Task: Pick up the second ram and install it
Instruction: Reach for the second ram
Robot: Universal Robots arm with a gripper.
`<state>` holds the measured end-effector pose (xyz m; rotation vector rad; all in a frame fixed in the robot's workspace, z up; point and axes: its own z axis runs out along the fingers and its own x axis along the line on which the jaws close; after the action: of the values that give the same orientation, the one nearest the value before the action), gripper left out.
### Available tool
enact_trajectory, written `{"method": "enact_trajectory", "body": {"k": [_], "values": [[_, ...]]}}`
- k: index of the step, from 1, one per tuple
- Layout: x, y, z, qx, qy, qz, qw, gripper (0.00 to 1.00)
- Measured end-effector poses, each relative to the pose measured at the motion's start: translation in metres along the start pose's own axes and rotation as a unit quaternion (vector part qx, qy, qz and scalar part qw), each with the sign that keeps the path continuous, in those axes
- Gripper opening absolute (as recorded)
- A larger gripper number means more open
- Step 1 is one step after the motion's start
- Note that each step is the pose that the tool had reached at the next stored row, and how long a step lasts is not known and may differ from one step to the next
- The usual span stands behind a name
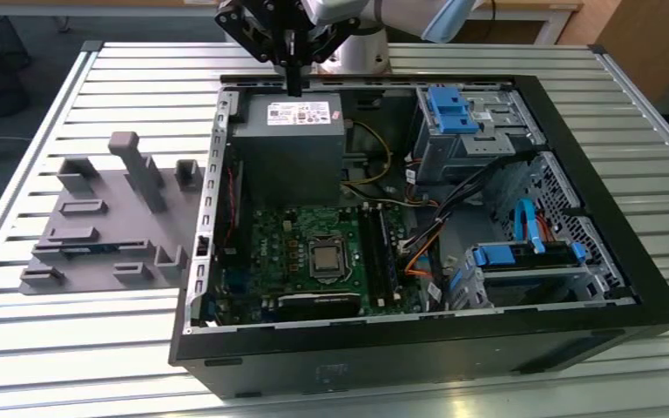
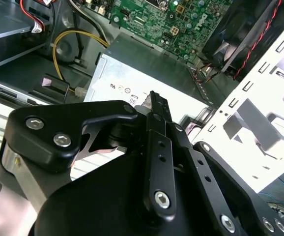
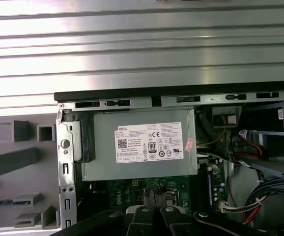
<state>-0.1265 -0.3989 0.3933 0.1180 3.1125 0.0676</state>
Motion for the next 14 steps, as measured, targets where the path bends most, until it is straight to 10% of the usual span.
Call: {"method": "enact_trajectory", "body": {"k": [14], "values": [[0.0045, -0.0003, -0.0001, 0.0, 0.0, 0.0, 1.0, 0.11]]}}
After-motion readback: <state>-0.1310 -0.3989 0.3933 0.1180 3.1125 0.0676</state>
